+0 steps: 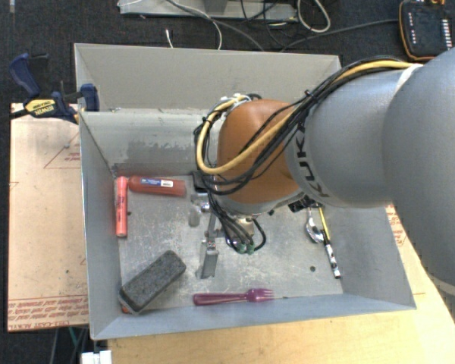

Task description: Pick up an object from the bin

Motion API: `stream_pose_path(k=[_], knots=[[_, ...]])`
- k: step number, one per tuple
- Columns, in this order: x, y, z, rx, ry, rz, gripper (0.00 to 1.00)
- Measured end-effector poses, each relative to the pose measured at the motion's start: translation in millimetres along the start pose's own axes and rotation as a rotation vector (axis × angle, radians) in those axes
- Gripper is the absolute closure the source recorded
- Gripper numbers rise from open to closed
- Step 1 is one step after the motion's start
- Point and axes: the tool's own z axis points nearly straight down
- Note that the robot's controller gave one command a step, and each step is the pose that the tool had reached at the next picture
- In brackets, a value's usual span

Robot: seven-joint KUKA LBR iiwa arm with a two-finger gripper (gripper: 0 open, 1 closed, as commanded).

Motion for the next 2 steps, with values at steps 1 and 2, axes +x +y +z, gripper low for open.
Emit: stream_pose_path(k=[1,2], knots=[[0.0,0.0,0.0,0.000,0.000,0.000,0.00],[16.0,36.7,74.9,-0.001,0.002,-0.052,0.00]])
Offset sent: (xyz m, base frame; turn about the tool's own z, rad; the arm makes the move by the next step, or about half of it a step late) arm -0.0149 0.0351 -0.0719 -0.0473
